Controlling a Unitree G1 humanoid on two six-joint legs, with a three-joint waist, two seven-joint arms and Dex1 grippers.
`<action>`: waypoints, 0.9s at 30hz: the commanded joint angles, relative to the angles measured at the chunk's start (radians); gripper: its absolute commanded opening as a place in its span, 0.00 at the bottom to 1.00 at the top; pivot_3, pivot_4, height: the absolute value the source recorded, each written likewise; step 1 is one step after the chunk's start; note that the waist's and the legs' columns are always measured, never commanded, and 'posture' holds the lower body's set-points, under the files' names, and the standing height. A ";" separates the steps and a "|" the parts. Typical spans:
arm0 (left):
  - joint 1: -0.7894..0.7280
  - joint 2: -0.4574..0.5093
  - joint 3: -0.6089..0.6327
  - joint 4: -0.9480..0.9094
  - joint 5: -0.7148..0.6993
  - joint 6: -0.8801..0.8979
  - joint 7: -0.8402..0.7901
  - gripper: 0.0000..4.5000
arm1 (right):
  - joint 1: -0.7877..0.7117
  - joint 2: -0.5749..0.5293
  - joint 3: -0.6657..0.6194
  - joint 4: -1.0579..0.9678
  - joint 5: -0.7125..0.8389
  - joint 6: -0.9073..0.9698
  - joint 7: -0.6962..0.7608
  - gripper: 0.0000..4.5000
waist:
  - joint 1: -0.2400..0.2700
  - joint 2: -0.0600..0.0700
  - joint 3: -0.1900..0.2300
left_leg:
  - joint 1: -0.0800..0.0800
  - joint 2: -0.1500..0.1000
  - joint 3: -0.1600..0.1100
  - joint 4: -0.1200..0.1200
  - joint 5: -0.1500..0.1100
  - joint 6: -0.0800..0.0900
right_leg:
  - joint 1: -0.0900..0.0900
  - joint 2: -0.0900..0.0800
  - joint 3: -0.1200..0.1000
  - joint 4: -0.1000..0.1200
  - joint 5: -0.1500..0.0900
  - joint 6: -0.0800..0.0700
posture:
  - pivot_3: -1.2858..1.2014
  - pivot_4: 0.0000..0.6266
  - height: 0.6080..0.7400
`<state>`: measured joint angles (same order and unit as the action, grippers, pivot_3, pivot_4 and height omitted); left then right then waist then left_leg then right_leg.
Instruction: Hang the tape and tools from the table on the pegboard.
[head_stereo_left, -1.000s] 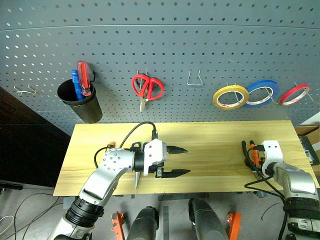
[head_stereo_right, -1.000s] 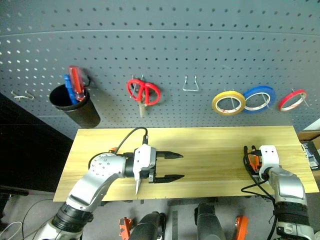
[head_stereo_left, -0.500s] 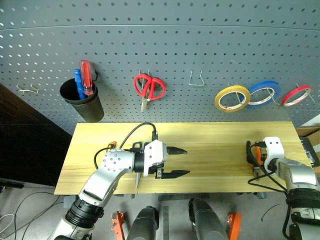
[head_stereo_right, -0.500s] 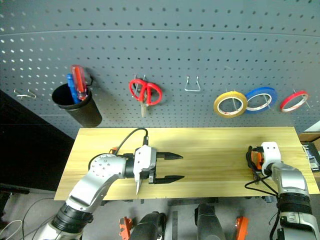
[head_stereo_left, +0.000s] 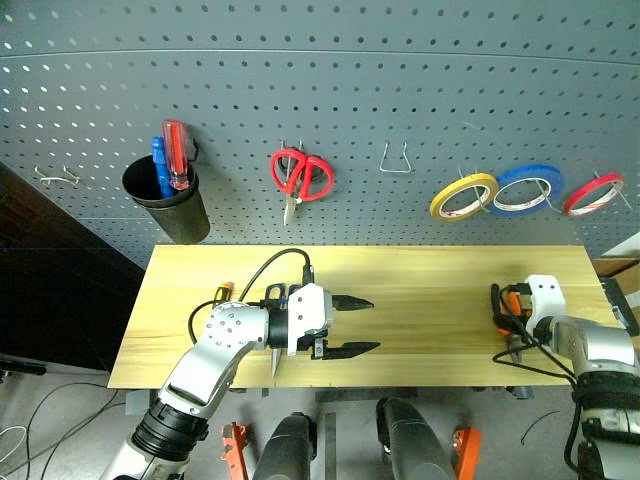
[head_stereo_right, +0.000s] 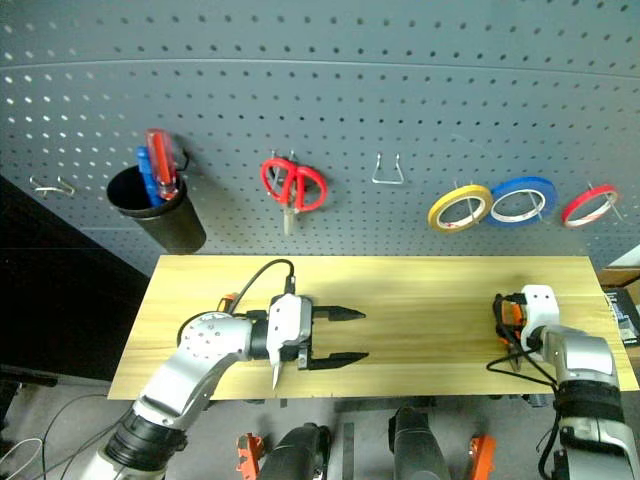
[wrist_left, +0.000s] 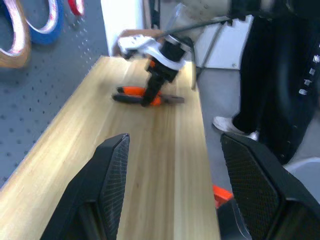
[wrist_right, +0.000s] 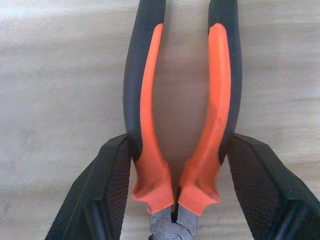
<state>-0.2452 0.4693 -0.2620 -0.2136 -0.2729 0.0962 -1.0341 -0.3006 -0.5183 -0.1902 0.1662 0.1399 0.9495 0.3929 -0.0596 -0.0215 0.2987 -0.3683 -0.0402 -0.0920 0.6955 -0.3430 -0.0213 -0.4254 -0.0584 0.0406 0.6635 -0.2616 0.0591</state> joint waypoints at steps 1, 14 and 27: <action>0.028 -0.025 0.061 -0.002 -0.038 0.002 0.056 0.69 | 0.050 0.054 0.060 -0.378 0.015 0.049 -0.050 0.59 | -0.009 0.000 0.000 | -0.001 0.000 0.000 0.000 0.000 0.000 | -0.001 0.000 0.001 0.001 0.000 0.000 | 0.49 0.45 1.00; 0.272 -0.012 0.301 -0.073 0.006 -0.128 0.269 0.69 | 0.136 0.269 0.536 -0.996 -0.304 -0.075 -0.434 0.59 | 0.000 0.004 -0.006 | -0.015 -0.001 -0.002 0.001 0.001 -0.003 | -0.019 -0.002 -0.003 0.002 0.000 0.000 | 0.50 0.40 1.00; 0.140 -0.117 0.218 -0.136 0.053 -0.105 0.414 0.69 | -0.338 0.359 0.466 -0.699 -0.417 -0.413 -0.445 0.59 | 0.002 -0.001 -0.029 | -0.015 -0.002 -0.002 0.001 0.002 -0.004 | -0.018 -0.002 -0.006 0.002 0.002 -0.002 | 0.50 0.33 1.00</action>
<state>-0.0858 0.3656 -0.0353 -0.2923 -0.2216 -0.0226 -0.6540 -0.5928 -0.1740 0.3022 -0.5351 -0.2872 0.5998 -0.0565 -0.0575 -0.0221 0.2701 -0.3836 -0.0422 -0.0938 0.6968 -0.3411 -0.0249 -0.4432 -0.0601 0.0351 0.6651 -0.2600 0.0575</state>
